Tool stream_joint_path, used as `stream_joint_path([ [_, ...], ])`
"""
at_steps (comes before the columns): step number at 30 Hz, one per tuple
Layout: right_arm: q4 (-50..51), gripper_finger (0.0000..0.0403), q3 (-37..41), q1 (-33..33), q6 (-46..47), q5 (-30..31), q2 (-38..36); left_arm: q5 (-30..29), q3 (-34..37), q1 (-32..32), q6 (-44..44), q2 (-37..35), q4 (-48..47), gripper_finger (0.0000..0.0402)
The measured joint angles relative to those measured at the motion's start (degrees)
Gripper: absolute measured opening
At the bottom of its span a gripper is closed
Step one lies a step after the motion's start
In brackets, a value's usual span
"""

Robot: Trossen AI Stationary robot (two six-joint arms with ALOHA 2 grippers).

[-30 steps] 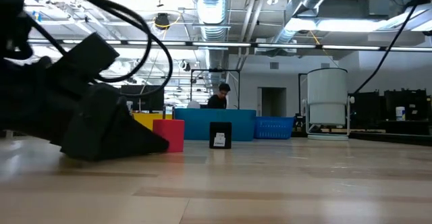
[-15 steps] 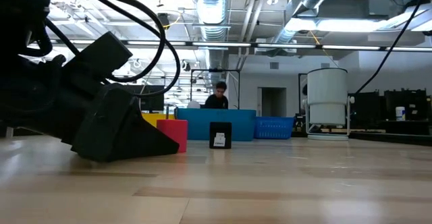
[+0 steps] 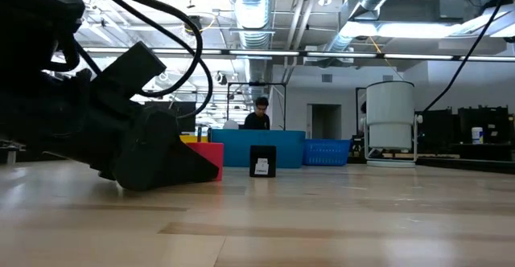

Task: Pick and place items into bin
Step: Put the pink charger adapter into the yellow bin

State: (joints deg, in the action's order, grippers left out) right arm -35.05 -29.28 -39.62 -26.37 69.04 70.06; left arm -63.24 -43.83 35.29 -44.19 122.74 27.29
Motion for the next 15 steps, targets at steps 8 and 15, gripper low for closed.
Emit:
stream_joint_path([
  [8, 1.28, 0.0276, 0.0, 0.0, 0.97, -0.06, 0.02, 1.74, 0.0, -1.35, 0.37, -0.04, 0.49, 0.0212],
  [15, 2.35, 0.0276, 0.0, 0.0, 2.01, -0.04, 0.02, 1.72, 0.04, -1.33, 0.57, 0.03, 1.42, 0.0196],
])
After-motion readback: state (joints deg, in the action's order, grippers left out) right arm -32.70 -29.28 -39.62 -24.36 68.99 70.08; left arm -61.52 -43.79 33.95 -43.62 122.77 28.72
